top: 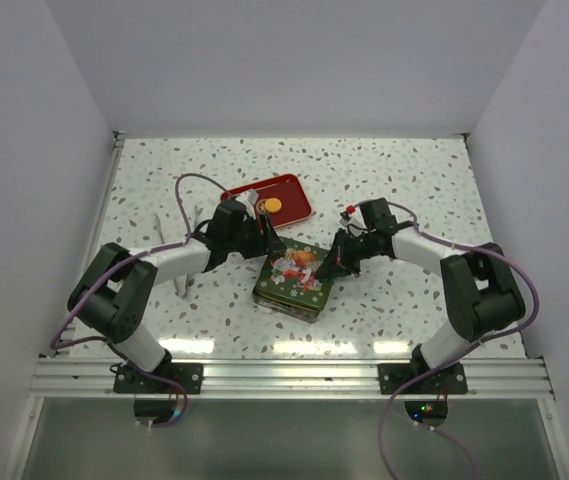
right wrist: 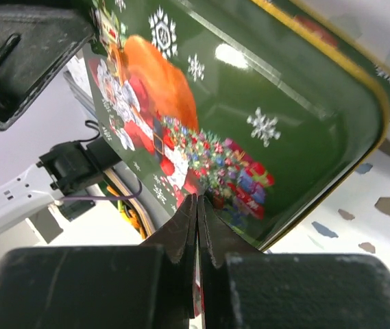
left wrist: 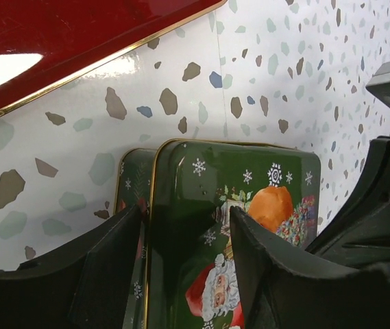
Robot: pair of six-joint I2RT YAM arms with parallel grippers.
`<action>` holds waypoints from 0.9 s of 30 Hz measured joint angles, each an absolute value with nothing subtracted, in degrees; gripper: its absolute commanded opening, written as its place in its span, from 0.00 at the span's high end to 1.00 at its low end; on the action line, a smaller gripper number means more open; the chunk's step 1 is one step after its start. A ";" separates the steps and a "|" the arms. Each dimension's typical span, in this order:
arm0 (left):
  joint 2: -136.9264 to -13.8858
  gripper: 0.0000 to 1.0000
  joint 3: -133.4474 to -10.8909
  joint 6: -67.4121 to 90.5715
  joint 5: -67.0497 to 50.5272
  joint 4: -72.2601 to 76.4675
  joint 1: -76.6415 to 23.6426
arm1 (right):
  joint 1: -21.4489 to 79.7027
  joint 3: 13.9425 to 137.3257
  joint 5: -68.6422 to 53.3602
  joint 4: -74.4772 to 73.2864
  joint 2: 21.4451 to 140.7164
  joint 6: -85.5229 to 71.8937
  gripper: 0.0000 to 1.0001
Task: Pack the cookies
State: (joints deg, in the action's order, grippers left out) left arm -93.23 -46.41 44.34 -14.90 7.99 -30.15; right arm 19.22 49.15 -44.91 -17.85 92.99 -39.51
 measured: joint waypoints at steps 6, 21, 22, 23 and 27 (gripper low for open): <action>-92.42 0.43 -44.53 44.34 -14.63 8.58 -30.15 | 21.56 50.92 -42.59 -21.58 90.45 -39.68 1.00; -83.68 0.29 -42.85 43.18 -10.79 3.36 -29.85 | 21.96 75.22 -36.69 -29.50 92.29 -38.98 1.00; -82.56 0.31 -42.87 42.81 -9.98 2.17 -29.74 | 21.71 77.12 -36.29 -30.13 94.00 -38.70 1.00; -80.73 0.32 -42.96 42.54 -8.54 0.19 -29.61 | 21.47 78.81 -35.59 -30.59 95.74 -38.37 1.00; -71.61 0.61 -43.03 41.32 -4.03 -7.55 -29.26 | 19.46 84.73 -32.58 -34.52 103.00 -36.56 1.00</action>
State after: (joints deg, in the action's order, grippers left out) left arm -71.61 -43.03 41.32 -4.03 -7.55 -29.26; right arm 19.46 84.73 -32.58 -34.52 103.00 -36.56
